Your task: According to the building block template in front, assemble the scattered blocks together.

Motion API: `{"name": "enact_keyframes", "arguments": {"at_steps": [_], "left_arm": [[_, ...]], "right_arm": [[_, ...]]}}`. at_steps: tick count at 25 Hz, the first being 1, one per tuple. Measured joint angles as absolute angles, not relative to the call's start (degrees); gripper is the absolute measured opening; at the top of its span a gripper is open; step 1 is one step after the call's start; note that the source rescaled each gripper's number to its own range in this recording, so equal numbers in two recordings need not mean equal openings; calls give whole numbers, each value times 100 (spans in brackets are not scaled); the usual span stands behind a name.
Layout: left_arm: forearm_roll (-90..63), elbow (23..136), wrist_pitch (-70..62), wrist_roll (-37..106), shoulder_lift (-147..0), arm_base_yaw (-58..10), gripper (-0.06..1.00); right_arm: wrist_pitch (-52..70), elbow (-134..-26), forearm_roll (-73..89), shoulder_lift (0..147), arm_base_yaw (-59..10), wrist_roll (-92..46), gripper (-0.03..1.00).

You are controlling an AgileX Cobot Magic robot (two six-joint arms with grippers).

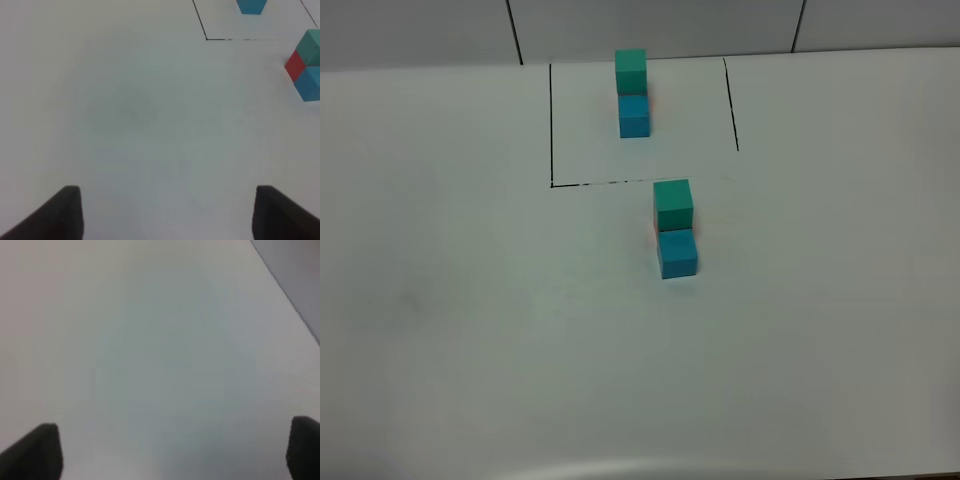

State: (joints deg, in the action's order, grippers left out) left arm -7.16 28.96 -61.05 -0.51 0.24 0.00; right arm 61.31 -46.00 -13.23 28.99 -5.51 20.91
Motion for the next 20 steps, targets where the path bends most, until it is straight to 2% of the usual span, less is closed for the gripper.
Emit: {"name": "enact_keyframes", "arguments": {"at_steps": [9, 20], "left_arm": [[-716, 2896, -6105, -51, 24, 0, 51], [-716, 2896, -6105, -51, 24, 0, 51]], "right_arm": [[6399, -3887, -747, 903, -551, 1802, 91], [6339, -2982, -692, -32, -551, 1639, 91]]}}
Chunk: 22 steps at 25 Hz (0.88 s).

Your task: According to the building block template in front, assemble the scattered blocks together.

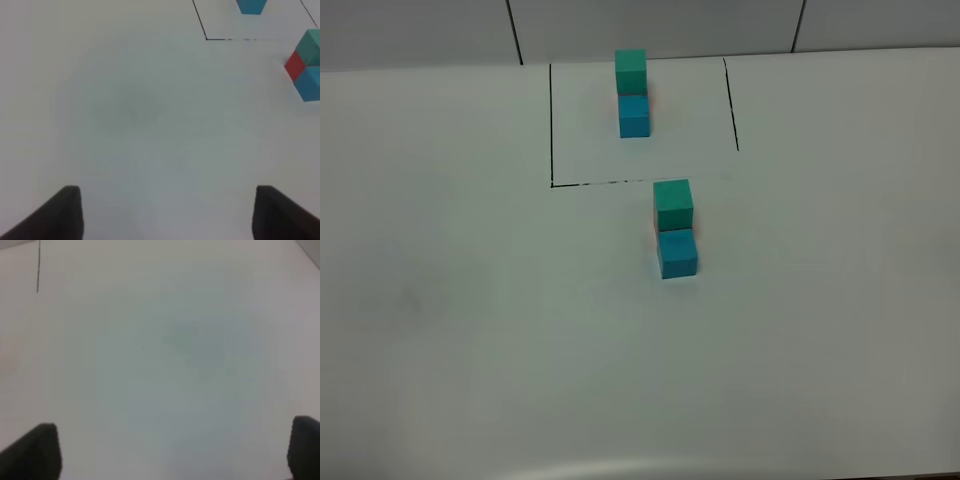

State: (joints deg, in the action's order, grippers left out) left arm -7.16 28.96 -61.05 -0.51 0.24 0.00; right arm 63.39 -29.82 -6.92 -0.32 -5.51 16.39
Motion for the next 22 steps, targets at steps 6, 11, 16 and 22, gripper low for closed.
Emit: {"name": "enact_keyframes", "arguments": {"at_steps": [6, 11, 16, 22], "left_arm": [[-716, 2896, -6105, -51, 24, 0, 51], [-716, 2896, -6105, -51, 24, 0, 51], [-716, 2896, -6105, -51, 24, 0, 51], [-716, 2896, -6105, -51, 24, 0, 51]], "right_arm": [[6088, -2939, -731, -44, -551, 1430, 90], [6126, -2890, -783, -44, -341, 1365, 87], [6126, -2890, -788, -44, -223, 1353, 82], [6126, -2890, -793, -44, -71, 1348, 80]]}}
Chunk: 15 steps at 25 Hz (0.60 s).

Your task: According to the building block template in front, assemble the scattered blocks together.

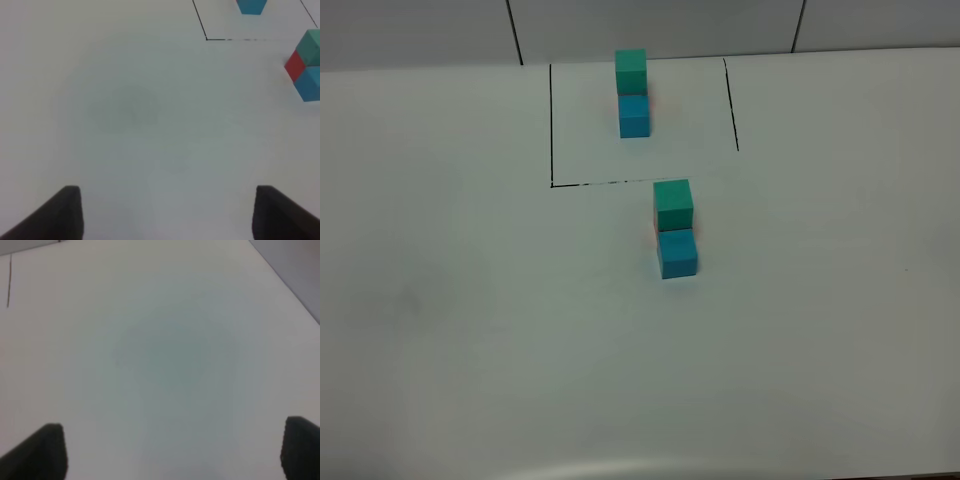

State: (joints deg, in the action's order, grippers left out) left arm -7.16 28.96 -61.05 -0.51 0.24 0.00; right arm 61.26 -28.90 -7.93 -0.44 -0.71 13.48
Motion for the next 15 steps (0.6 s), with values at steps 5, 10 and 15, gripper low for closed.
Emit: {"name": "enact_keyframes", "arguments": {"at_steps": [5, 10, 15], "left_arm": [[-716, 2896, -6105, -51, 24, 0, 51], [-716, 2896, -6105, -51, 24, 0, 51], [-716, 2896, -6105, -51, 24, 0, 51]], "right_arm": [[6126, -2890, -793, -44, -46, 1348, 80], [6126, -2890, -793, -44, -46, 1346, 80], [6126, -2890, -788, -44, -46, 1302, 80]]}}
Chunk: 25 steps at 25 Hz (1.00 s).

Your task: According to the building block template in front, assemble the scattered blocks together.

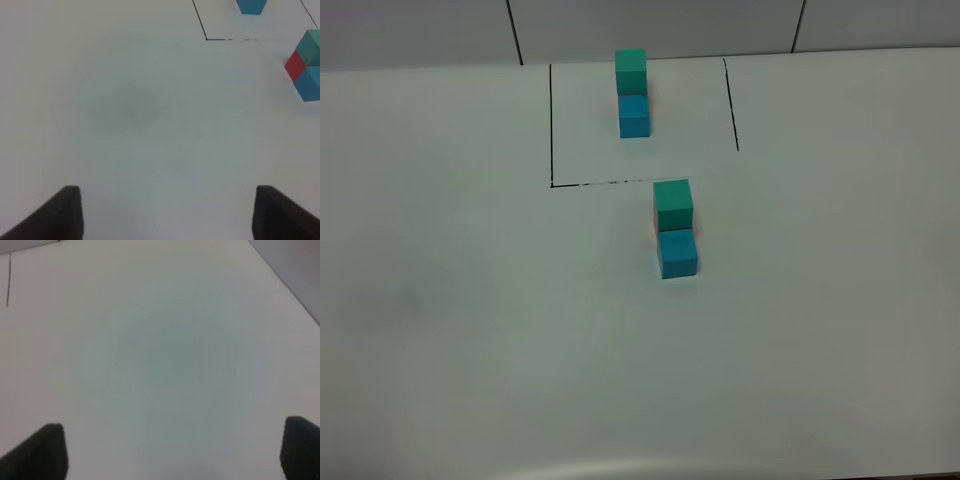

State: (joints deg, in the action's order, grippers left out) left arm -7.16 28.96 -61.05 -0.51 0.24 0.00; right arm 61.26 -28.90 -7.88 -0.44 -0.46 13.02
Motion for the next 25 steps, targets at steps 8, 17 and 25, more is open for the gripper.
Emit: {"name": "enact_keyframes", "arguments": {"at_steps": [8, 17, 25], "left_arm": [[-716, 2896, -6105, -51, 24, 0, 51], [-716, 2896, -6105, -51, 24, 0, 51], [-716, 2896, -6105, -51, 24, 0, 51]], "right_arm": [[6126, -2890, -671, -44, -46, 1039, 80], [6121, -2890, -665, -44, -46, 1027, 80], [6121, -2890, -665, -44, -42, 1027, 80]]}}
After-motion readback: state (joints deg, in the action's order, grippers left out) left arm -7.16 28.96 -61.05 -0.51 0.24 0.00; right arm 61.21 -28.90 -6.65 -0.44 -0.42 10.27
